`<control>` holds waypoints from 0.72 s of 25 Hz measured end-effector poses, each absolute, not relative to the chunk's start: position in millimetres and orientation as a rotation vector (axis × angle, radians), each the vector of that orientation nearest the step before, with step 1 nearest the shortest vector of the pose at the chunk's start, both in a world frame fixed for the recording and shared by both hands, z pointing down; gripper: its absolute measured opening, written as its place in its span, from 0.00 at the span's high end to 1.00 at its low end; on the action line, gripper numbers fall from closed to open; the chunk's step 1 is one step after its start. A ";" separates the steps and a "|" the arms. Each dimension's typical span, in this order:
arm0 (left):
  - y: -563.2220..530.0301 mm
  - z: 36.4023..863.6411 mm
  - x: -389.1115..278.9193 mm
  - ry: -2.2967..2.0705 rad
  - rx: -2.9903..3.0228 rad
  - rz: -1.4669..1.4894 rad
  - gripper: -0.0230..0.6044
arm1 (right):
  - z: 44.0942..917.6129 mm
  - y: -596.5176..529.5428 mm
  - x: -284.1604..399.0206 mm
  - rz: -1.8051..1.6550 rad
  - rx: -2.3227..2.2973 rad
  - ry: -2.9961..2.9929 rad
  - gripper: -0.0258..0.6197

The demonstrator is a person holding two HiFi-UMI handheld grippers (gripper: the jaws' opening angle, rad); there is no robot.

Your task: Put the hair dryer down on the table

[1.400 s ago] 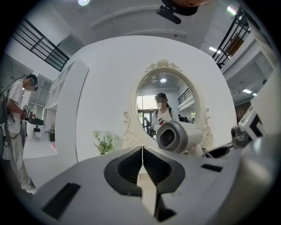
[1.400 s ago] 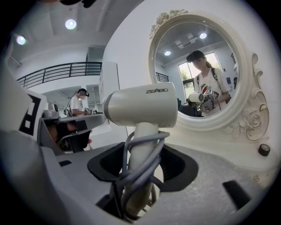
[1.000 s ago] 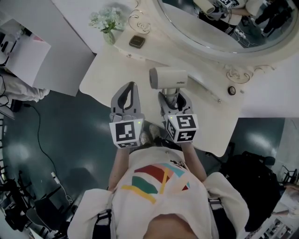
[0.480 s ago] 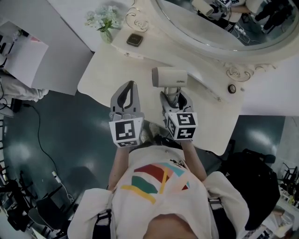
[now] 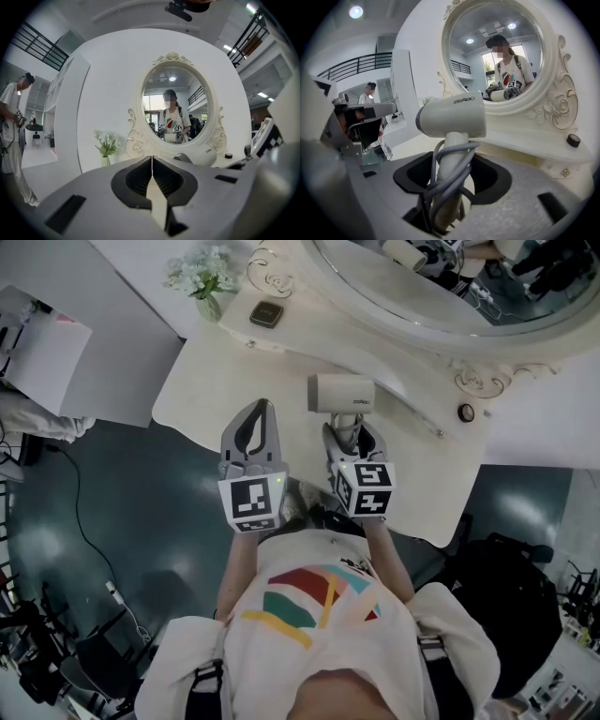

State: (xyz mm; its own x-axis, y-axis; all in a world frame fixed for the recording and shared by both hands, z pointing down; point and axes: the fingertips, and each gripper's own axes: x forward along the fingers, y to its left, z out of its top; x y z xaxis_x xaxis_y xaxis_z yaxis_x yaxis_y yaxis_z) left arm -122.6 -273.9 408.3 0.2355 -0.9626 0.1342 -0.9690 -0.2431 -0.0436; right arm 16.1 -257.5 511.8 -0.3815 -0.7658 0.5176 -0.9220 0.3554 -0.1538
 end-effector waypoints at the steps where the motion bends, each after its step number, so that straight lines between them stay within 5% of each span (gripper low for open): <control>1: -274.0 409.3 -122.2 -1.900 2.430 0.211 0.95 | 513.8 -256.8 17.1 0.611 1.483 -2.259 0.61; 18: -282.3 425.4 -113.7 -1.855 2.432 0.296 0.95 | 559.0 -252.3 28.9 0.675 1.429 -2.123 0.61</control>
State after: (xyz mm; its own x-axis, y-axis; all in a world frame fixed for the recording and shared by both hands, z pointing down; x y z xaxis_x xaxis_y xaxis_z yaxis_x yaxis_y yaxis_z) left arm -113.7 -282.3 425.4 0.2535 -0.9478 0.1935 -0.9610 -0.2697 -0.0618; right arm 28.9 -252.3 559.0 -0.3316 -0.6930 0.6401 -0.9355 0.3294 -0.1281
